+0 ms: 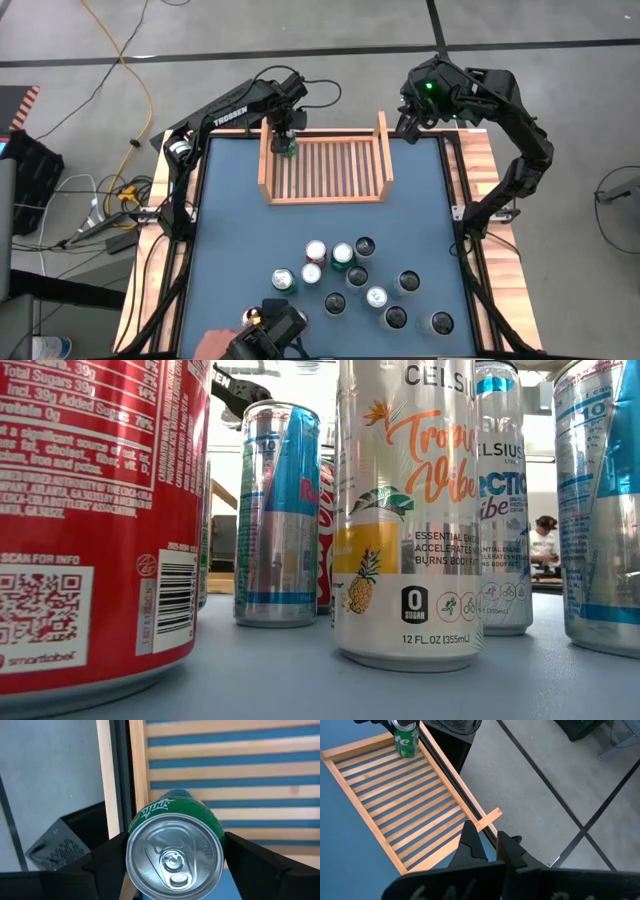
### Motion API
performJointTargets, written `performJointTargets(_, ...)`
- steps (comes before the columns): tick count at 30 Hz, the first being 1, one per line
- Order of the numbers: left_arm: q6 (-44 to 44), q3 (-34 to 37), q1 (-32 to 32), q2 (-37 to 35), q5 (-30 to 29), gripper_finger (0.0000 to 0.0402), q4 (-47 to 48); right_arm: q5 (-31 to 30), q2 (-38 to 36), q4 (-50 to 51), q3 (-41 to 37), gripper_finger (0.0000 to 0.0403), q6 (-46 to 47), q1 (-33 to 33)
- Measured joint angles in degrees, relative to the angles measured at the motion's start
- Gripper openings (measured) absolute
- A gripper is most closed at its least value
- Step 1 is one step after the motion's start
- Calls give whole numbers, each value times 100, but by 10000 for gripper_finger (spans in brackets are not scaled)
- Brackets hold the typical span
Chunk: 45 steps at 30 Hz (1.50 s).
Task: Place canned beverage on shelf
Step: Adjust the green soda can on the shelf
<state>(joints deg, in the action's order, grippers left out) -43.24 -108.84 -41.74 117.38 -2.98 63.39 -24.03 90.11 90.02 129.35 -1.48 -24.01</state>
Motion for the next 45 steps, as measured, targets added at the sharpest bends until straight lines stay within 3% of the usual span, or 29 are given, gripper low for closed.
performJointTargets(37,302,37,-111,-7,220,277,149,13,0,0,-1,0,9,0)
performJointTargets(45,298,37,-111,-7,97,299,166,16,0,0,0,0,7,2)
